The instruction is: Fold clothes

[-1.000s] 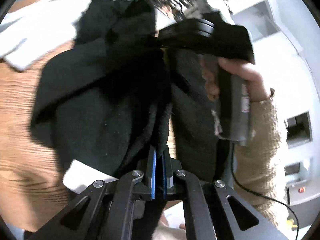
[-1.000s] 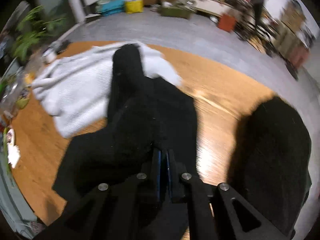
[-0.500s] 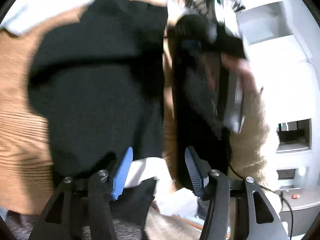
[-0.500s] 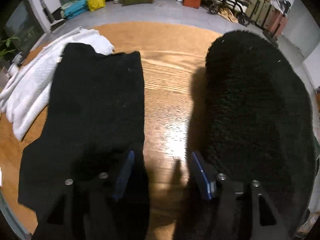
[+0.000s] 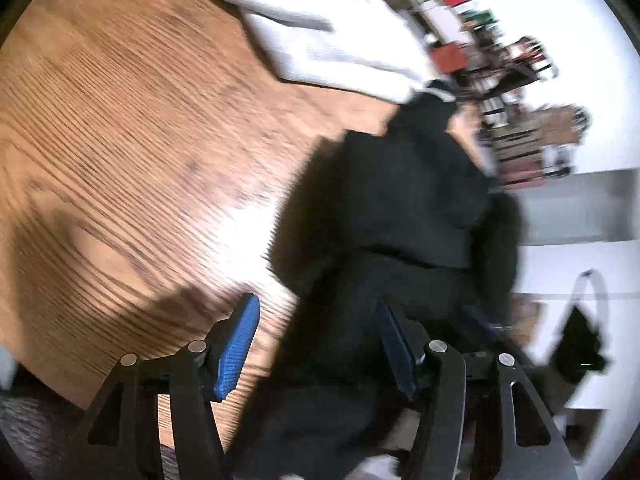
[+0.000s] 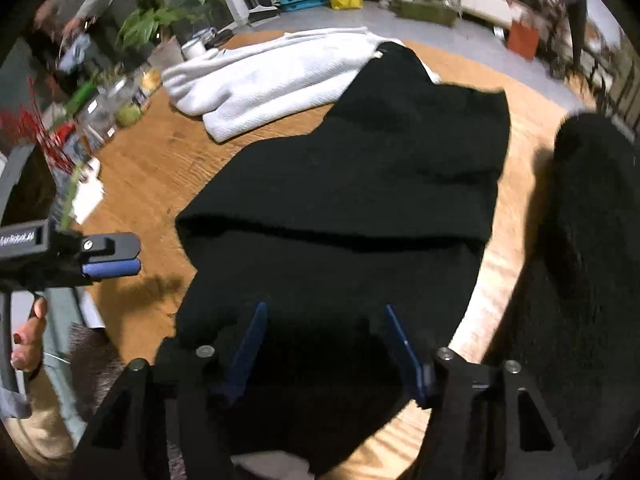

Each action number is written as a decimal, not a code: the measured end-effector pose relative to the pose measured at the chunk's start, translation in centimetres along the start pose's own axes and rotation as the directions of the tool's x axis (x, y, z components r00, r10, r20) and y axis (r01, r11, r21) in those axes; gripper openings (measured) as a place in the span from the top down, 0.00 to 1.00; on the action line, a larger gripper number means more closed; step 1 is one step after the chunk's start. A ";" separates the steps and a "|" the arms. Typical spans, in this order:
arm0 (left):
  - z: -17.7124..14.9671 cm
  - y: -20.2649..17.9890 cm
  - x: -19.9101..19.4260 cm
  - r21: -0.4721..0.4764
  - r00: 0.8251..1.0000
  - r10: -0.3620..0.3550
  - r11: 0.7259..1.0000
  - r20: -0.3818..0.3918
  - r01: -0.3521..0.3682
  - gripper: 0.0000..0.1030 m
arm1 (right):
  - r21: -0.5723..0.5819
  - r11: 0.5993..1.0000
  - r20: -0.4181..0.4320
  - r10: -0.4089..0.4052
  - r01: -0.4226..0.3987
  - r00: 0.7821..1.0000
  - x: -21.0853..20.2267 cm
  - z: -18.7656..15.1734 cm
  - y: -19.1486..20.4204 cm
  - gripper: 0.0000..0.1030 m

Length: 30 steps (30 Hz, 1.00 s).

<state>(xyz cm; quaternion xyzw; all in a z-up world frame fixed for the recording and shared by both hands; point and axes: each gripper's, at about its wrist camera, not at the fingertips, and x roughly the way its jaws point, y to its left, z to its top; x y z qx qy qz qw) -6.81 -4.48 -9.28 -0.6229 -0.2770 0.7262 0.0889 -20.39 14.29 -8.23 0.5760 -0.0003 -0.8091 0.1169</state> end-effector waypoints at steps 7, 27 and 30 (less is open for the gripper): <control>-0.7 -0.8 0.3 0.117 0.992 0.121 0.986 -0.032 -0.117 0.41 | -0.093 0.984 0.012 -0.149 0.150 0.989 2.2 3.3 3.5 0.46; -5.3 -1.5 0.9 0.296 0.977 0.139 0.951 -0.164 -0.086 0.42 | -0.215 0.926 0.252 -0.255 0.311 0.934 -1.1 7.5 6.6 0.91; -6.1 -2.6 1.2 0.317 0.977 0.129 0.946 -0.172 -0.069 0.42 | -0.101 0.942 0.332 -0.271 0.320 0.903 -6.0 7.6 3.5 0.91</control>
